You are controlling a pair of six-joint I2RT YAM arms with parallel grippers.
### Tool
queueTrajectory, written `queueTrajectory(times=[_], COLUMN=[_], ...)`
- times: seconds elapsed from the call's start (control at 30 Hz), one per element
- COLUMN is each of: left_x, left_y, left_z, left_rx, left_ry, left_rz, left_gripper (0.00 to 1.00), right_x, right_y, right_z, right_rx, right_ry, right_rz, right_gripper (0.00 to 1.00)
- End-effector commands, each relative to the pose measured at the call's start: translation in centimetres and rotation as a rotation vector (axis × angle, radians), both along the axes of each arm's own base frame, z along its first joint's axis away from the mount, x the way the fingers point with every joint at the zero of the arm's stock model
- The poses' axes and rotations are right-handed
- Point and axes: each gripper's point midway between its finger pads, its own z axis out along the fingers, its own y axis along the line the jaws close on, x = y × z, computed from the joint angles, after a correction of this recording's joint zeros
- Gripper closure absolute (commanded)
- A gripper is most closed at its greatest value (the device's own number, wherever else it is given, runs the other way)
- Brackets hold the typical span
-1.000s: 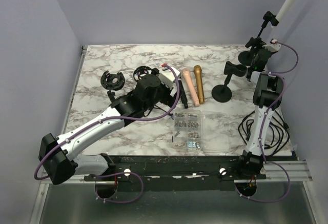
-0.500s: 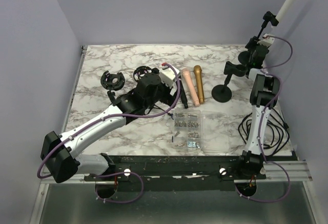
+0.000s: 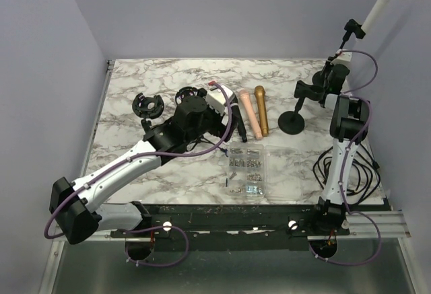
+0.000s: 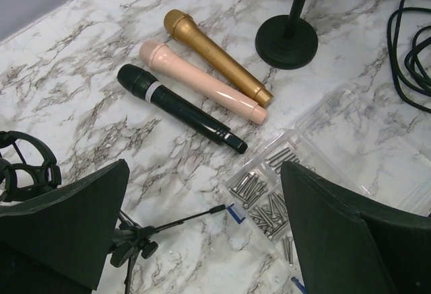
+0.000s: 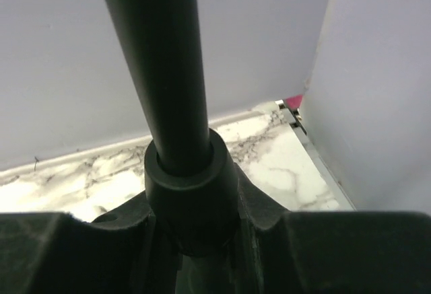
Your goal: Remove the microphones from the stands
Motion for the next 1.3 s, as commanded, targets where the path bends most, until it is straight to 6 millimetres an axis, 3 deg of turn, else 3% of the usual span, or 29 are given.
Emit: queueTrajectory(times=[0.0, 0.13, 0.37, 0.63, 0.87, 1.1, 1.27], left_x=[-1.0, -1.6, -3.1, -5.6, -6.7, -6.7, -6.8], left_y=[0.0, 0.2, 0.6, 0.5, 0.3, 0.7, 0.6], left_z=[2.2, 3.1, 5.3, 7.8, 8.6, 9.1, 9.1], left_rx=[-0.075, -0.1, -0.151, -0.214, -0.236, -0.241, -0.242], left_ry=[-0.024, -0.034, -0.075, -0.116, -0.121, -0.137, -0.135], left_rz=[-0.031, -0.042, -0.063, -0.122, -0.15, -0.139, -0.144], left_gripper=[0.02, 0.02, 0.02, 0.02, 0.02, 0.02, 0.02], right_x=[-2.2, -5.2, -12.3, -19.8, -22.4, -24.8, -24.5], right_y=[0.0, 0.6, 2.6, 4.2, 4.8, 5.3, 6.0], right_z=[1.5, 0.8, -0.7, -0.3, -0.7, 0.3, 0.2], right_rx=[-0.04, -0.013, -0.006, -0.019, -0.057, -0.071, -0.084], right_ry=[0.043, 0.097, 0.196, 0.265, 0.315, 0.256, 0.274], right_rz=[-0.015, -0.02, -0.015, -0.049, -0.055, -0.05, -0.001], right_gripper=[0.92, 0.96, 0.98, 0.99, 0.99, 0.99, 0.99])
